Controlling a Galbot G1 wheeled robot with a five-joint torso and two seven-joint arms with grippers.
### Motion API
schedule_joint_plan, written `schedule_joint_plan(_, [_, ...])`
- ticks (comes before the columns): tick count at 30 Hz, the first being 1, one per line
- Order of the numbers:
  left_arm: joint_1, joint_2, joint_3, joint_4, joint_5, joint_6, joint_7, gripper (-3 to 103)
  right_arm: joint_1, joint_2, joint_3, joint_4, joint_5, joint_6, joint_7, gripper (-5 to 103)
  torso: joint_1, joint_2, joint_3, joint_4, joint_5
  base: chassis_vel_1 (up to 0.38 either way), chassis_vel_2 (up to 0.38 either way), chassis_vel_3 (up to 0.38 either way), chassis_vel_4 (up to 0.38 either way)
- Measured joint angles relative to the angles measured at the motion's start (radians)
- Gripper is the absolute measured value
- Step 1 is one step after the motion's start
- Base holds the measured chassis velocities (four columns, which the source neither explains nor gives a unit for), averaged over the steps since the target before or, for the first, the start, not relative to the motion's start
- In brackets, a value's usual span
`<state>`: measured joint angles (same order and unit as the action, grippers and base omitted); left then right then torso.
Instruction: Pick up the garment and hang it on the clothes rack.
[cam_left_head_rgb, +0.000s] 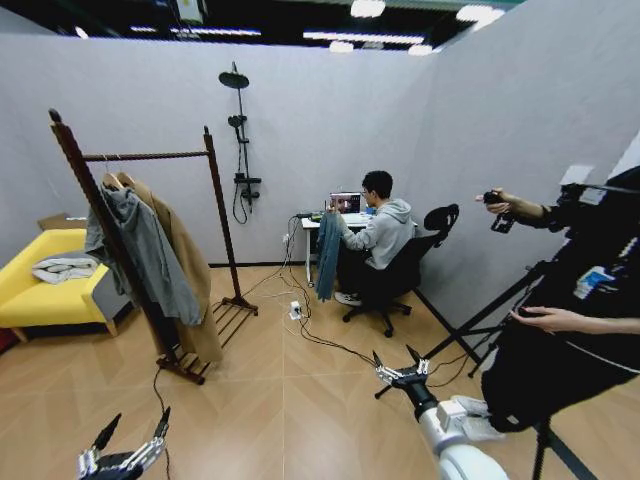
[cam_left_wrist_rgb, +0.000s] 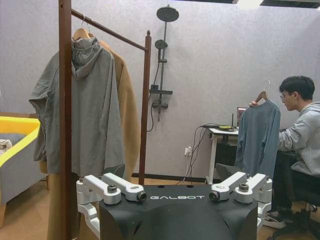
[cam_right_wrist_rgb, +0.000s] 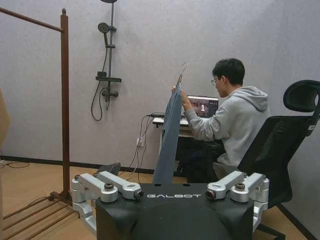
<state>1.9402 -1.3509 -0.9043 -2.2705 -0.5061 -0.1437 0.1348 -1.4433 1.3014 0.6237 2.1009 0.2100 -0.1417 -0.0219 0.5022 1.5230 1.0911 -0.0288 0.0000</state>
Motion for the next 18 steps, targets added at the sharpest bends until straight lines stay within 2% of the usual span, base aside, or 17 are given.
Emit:
schedule_joint_plan(9, [0.000,0.000,0.000,0.000,0.000,0.000,0.000,100,-0.006,0.004,-0.001,0.026,-0.009,-0.011,-0.017,100,0.000,0.000,0.000,0.0000,0.0000,0.000,0.000,0.000,0.000])
schedule_joint_plan(18, [0.000,0.000,0.000,0.000,0.000,0.000,0.000,100,0.003,0.007,0.001,0.012,-0.009,-0.017,0.001,100,0.000,0.000,0.000,0.0000,0.0000,0.000,0.000,0.000,0.000])
